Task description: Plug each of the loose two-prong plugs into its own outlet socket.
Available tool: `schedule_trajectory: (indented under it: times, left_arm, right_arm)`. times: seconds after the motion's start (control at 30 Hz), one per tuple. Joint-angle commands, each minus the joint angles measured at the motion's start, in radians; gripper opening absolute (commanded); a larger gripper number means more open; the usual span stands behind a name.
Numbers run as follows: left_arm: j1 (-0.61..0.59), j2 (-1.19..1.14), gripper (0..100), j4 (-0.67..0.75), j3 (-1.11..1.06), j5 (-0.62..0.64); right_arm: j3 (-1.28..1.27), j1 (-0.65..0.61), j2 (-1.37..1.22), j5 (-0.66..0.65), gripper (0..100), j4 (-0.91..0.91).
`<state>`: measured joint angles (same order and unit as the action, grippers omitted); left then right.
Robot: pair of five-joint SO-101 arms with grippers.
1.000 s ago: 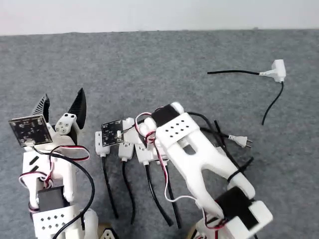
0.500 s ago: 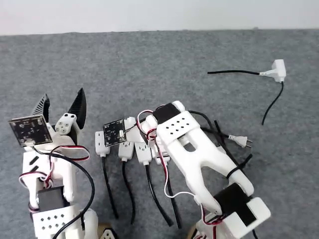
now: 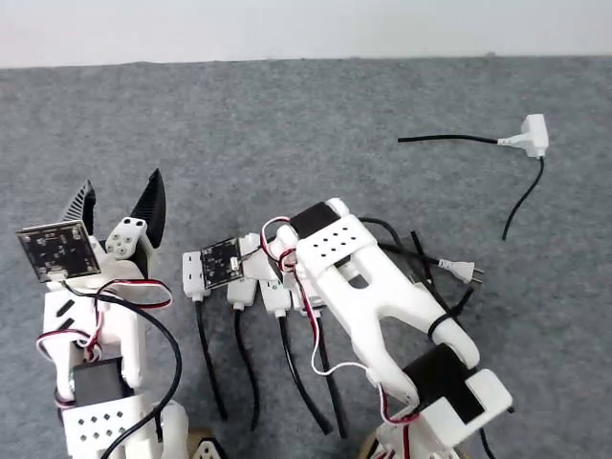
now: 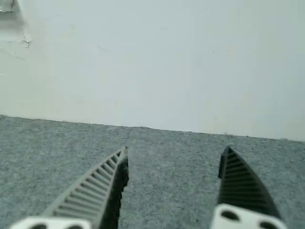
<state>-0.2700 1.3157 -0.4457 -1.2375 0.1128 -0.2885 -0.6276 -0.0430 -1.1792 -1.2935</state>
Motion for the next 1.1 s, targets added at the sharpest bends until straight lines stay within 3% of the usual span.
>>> schedule_trajectory:
  times: [0.0, 0.83, 1.07]
  left_arm:
    - [-0.006, 0.011, 31, 0.028, 0.047, 0.012]
    - [0.035, 0.011, 31, 0.029, 0.036, -0.017]
    - [0.035, 0.011, 31, 0.029, 0.036, -0.017]
  right_arm:
    - [0.009, 0.019, -0.022, -0.008, 0.8, 0.036]
    - [0.008, 0.022, -0.044, -0.084, 0.8, 0.074]
    - [0.009, 0.031, -0.042, -0.106, 0.8, 0.004]
